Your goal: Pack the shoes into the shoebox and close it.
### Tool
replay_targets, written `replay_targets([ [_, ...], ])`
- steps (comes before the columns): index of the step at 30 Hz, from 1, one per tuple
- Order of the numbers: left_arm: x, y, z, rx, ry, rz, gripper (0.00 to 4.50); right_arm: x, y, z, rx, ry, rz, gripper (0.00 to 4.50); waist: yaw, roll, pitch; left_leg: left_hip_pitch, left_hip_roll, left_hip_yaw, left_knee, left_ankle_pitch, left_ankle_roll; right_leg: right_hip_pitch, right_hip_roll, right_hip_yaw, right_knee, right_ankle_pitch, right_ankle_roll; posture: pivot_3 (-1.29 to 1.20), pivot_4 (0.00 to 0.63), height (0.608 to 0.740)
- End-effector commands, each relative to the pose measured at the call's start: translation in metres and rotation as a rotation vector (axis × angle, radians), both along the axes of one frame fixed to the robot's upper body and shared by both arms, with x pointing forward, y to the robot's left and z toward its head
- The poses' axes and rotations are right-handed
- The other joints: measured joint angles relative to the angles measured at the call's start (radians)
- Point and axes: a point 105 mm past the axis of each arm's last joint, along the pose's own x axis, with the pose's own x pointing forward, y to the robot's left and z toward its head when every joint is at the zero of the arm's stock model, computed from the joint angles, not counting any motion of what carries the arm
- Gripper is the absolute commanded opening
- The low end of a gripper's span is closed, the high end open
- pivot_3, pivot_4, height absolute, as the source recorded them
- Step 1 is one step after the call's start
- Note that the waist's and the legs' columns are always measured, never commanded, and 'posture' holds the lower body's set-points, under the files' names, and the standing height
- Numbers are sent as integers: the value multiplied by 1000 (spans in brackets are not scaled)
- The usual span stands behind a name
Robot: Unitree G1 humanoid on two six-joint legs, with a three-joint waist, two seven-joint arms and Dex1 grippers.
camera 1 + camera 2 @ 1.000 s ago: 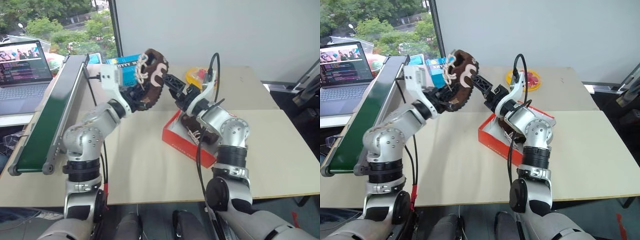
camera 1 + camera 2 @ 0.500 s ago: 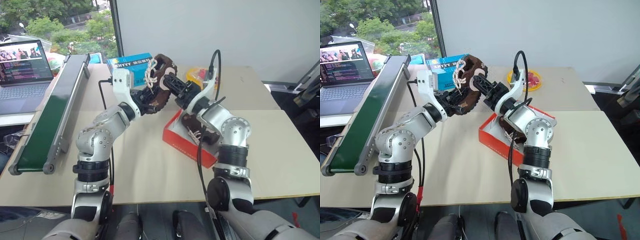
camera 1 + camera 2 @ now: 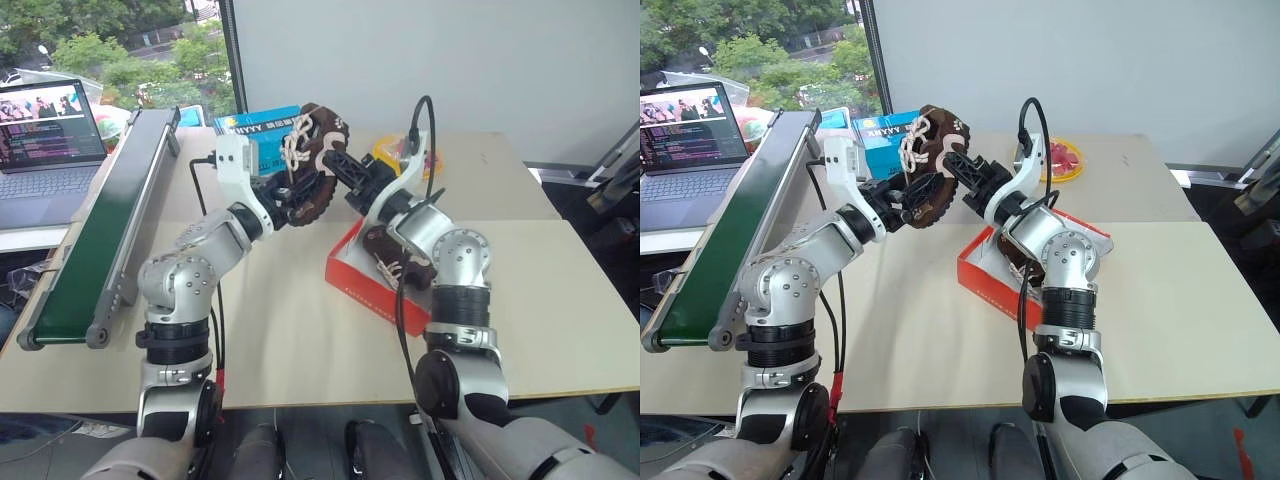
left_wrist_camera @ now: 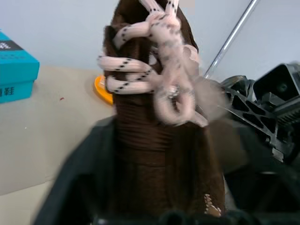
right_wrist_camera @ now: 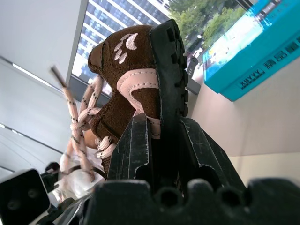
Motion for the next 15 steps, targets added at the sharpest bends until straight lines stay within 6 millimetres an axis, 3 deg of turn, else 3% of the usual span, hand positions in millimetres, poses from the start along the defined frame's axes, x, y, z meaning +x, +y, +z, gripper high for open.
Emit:
replay_targets([
  [1, -9, 14, 28, -10, -90, 11, 3704, -1, -8, 30, -11, -123, -25, 327, 0, 0, 0, 0, 0, 0, 0, 0, 0, 0, 0, 0, 0, 0, 0, 0, 150, 740],
  [7, -12, 43, 23, -2, -74, 122, 3704, 5, -30, 54, -139, -236, -79, 315, 0, 1, 0, 0, 0, -1, 0, 0, 0, 0, 0, 0, 0, 0, 0, 0, 150, 740],
  [11, -11, 54, 17, 22, -58, 154, 3704, 1, -36, 62, -529, -433, -70, 315, 2, 1, 1, 0, 0, 0, 0, 0, 0, 0, 0, 0, -1, 0, 0, 0, 150, 740],
  [15, -15, 55, 3, 114, -41, 139, 3704, -2, -50, 38, -994, -529, 54, 315, 2, 1, 1, 0, -1, 2, 0, 0, 0, 0, 0, 0, -4, 0, 0, 0, 150, 740],
])
